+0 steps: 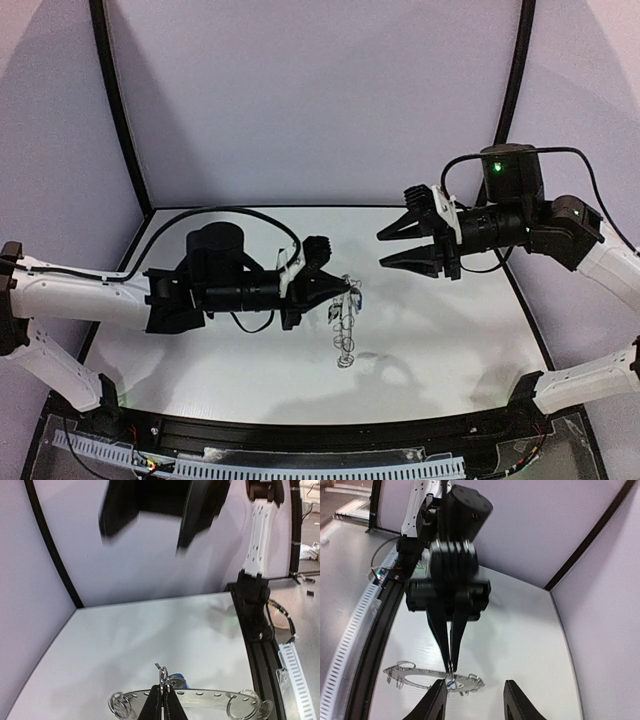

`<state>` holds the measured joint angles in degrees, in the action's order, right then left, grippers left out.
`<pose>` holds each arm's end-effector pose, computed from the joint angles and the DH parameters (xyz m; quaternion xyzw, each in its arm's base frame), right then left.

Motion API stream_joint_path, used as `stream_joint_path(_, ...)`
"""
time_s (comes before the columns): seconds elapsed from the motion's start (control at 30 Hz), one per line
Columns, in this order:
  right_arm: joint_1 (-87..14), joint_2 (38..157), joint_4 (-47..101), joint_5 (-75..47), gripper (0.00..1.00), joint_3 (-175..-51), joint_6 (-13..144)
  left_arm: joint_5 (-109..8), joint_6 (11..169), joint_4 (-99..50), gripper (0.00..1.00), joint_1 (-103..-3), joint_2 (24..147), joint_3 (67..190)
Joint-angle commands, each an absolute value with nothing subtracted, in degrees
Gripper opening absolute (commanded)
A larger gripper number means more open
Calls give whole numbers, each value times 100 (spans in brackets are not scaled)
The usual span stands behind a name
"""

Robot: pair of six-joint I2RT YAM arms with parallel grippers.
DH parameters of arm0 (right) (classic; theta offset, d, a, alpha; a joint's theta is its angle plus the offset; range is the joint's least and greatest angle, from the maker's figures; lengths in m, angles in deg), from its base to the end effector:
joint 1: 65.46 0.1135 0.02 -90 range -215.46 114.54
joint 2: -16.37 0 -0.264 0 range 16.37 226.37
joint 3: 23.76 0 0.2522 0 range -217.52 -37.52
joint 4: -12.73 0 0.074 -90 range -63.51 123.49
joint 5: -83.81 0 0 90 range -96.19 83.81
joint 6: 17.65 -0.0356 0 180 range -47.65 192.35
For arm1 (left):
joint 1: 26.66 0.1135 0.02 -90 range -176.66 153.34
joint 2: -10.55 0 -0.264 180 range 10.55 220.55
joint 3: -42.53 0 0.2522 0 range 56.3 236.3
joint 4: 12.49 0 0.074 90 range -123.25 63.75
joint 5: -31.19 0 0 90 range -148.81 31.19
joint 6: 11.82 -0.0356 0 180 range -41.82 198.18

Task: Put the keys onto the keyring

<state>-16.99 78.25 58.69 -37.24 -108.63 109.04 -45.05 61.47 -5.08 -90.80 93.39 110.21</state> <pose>0.1347 0.1798 0.4041 -0.6524 0.4915 0.2766 0.5063 0.1399 -0.3079 0.2948 0.5449 0.5182 -0.3452 0.5615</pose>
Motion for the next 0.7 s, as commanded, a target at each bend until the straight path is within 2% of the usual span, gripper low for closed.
stream_joint_path(0.0,-1898,7972,5896,-4708,41,-10659,10198,-4058,6098,312,1,-9091,8924,10925)
stream_joint_path(0.27,-1931,8263,5843,-5409,41,-10756,9633,-3917,6046,388,1,-9092,8893,10928)
stream_joint_path(0.57,-1938,8699,6000,-5467,39,-11002,9690,-3628,5966,347,1,-9088,8898,10955)
stream_joint_path(0.6,-1940,8763,5993,-5520,36,-11038,9680,-3608,5953,331,1,-9088,8902,10962)
stream_joint_path(0.63,-1936,8814,6007,-5592,26,-11072,9684,-3590,5932,311,1,-9092,8903,10971)
stream_joint_path(0.67,-1939,8834,6026,-5629,21,-11099,9689,-3584,5922,298,1,-9092,8903,10973)
